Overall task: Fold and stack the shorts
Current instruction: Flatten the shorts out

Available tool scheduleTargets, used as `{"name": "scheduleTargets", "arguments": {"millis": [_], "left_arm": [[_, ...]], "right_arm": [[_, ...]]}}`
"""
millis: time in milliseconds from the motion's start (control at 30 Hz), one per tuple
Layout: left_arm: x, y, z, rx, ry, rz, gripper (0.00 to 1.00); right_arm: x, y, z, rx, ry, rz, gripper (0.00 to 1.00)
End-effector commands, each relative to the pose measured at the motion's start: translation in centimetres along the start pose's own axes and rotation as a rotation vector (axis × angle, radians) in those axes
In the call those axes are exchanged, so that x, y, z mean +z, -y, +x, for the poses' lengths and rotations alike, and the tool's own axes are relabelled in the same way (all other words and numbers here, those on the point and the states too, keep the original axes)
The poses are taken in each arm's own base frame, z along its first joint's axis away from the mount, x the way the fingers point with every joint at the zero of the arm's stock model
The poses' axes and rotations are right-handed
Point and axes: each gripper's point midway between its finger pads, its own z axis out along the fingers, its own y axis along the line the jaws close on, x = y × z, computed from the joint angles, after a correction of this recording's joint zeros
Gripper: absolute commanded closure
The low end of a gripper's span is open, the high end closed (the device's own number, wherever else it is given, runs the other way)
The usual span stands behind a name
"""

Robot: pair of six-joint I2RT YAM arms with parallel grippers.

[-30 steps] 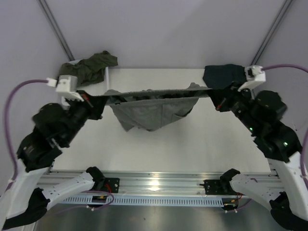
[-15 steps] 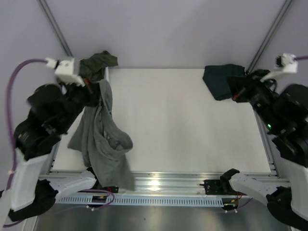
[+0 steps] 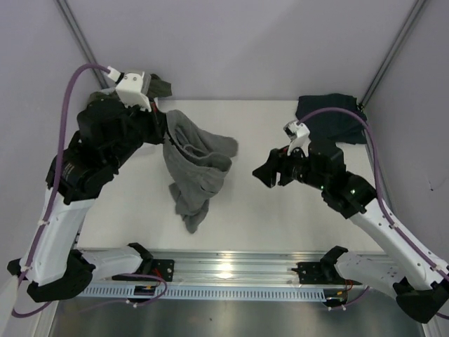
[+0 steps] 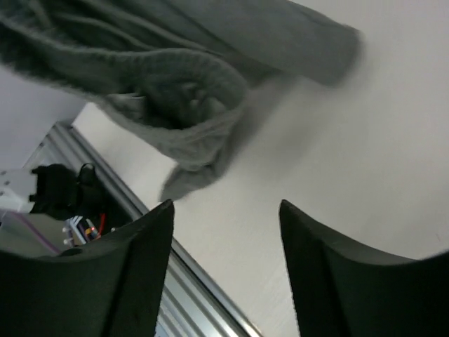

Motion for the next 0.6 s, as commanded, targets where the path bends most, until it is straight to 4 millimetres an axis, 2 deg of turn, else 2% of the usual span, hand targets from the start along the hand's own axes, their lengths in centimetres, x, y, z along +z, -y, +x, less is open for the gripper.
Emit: {"name": "scheduleTargets", "arguments": {"millis": [0,33,67,167,333,567], "left_arm": [[-2.3,1.0,-4.4,-0.039,0.148,0.075,1.0],[-2.4,1.0,-4.4,-0.04,0.149,0.08,1.0],[-2.7,1.1,-4.7,-0.045,0.157,0.085,1.0],[-3.0,1.3,-5.1,-0.041,0.167,0.1,1.0],[-3.5,1.6,-5.9,-0.037,0.181,0.117,1.0],[-3.9,1.7,-6.3,-0.041,0.182,0.128,1.0]], "right_arm": [[-0.4,-6.2,-3.0,-0.2,0.181,-0.277,0.33],[-0.1,-6.8,-2.4,-0.228,0.182,-0.298,0.29],[0.0,-8.0,-2.1,-0.263,0.195,-0.339,0.19],[1.0,-8.7,-1.6,-0.343,0.212,-0.359,0.01],[2.2,-10.8,-0.9,-0.457,0.194,-0.42,0.01],[4.5,-15.1,4.2,-0.47,0.092,-0.528,0.01]]}}
